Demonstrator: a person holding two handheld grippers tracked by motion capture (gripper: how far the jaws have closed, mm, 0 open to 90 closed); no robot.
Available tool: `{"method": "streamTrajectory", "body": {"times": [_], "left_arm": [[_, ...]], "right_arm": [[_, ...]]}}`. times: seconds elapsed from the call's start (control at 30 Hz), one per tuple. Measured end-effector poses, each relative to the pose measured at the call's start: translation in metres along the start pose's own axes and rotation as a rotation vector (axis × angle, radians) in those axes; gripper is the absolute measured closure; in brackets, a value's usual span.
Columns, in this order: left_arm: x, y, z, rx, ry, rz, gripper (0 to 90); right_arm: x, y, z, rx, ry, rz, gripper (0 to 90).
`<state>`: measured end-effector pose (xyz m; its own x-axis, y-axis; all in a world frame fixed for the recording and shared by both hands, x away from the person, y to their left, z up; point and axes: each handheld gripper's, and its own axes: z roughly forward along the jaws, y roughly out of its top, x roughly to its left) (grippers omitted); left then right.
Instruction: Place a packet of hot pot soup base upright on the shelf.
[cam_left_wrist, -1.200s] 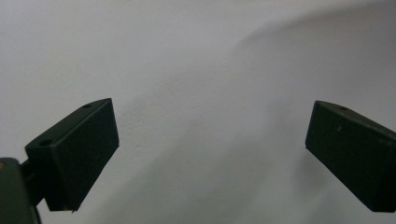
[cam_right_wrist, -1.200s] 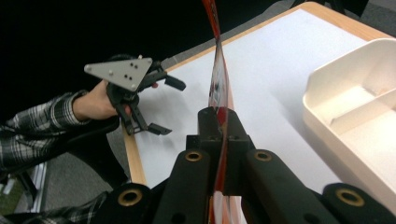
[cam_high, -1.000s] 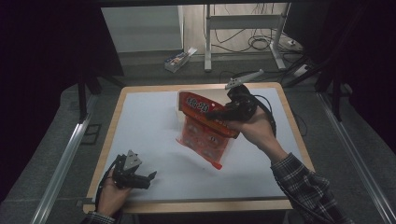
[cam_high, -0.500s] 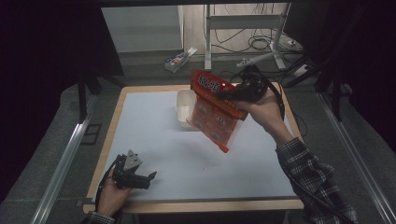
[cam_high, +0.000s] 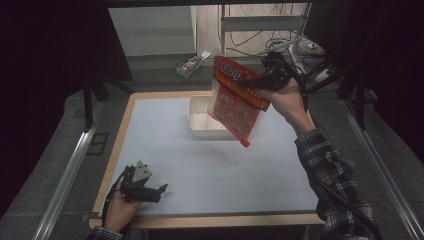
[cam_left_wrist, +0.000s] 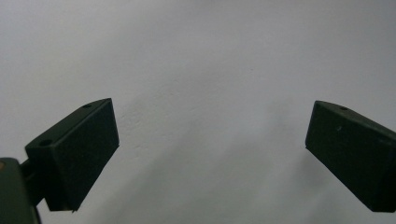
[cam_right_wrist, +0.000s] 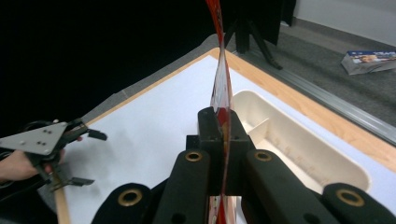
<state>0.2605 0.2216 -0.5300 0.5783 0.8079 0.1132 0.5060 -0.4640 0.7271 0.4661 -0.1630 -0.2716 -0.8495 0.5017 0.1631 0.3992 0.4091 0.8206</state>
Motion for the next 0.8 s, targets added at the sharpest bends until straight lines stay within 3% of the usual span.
{"method": "streamTrajectory", "body": {"times": [0.23,0.8], "left_arm": [[0.000,0.000,0.000,0.000,-0.001,-0.004,2.6],[0.000,-0.001,0.000,-0.001,-0.005,-0.007,2.6]], "right_arm": [[-0.018,0.007,0.008,-0.005,-0.022,0.010,88.9],[-0.051,0.032,0.033,0.039,-0.073,-0.049,88.9]]}}
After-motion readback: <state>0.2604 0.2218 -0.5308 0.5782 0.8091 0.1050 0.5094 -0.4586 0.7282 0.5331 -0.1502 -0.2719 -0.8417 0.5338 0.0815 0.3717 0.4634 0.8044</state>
